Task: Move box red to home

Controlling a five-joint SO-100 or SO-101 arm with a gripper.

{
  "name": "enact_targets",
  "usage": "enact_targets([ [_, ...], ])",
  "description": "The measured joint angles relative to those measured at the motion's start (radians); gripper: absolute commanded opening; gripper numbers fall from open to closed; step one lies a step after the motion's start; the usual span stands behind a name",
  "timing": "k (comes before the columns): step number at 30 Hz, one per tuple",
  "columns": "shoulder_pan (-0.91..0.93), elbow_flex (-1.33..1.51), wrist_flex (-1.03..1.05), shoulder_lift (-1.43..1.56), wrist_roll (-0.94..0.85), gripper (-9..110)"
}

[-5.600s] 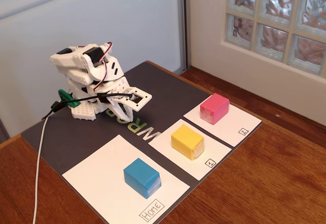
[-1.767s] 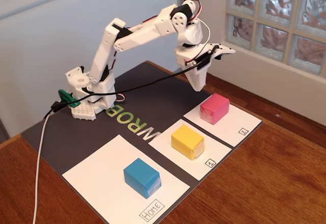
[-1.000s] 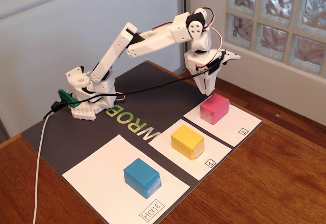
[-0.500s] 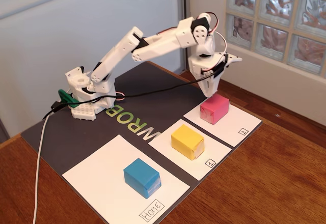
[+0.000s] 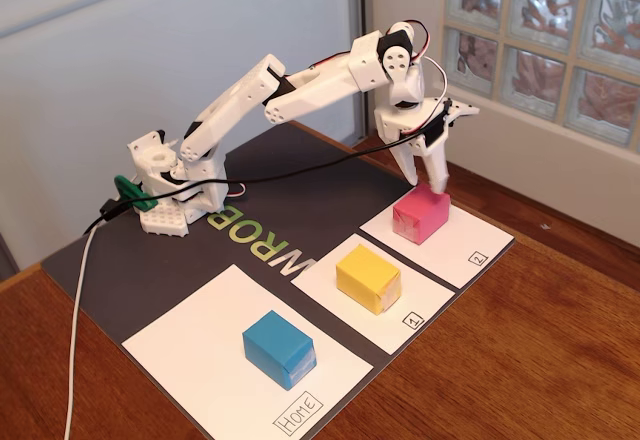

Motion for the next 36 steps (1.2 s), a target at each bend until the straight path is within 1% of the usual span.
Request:
enact_targets([
  [7, -0.015, -0.017, 0.0, 0.0, 0.012, 44],
  [12, -0.035, -0.017, 0.008, 0.0, 0.028, 46],
  [26, -0.074, -0.014, 0.026, 0.0, 0.077, 38],
  [36, -0.074, 0.126, 0.026, 0.017, 0.071, 37],
])
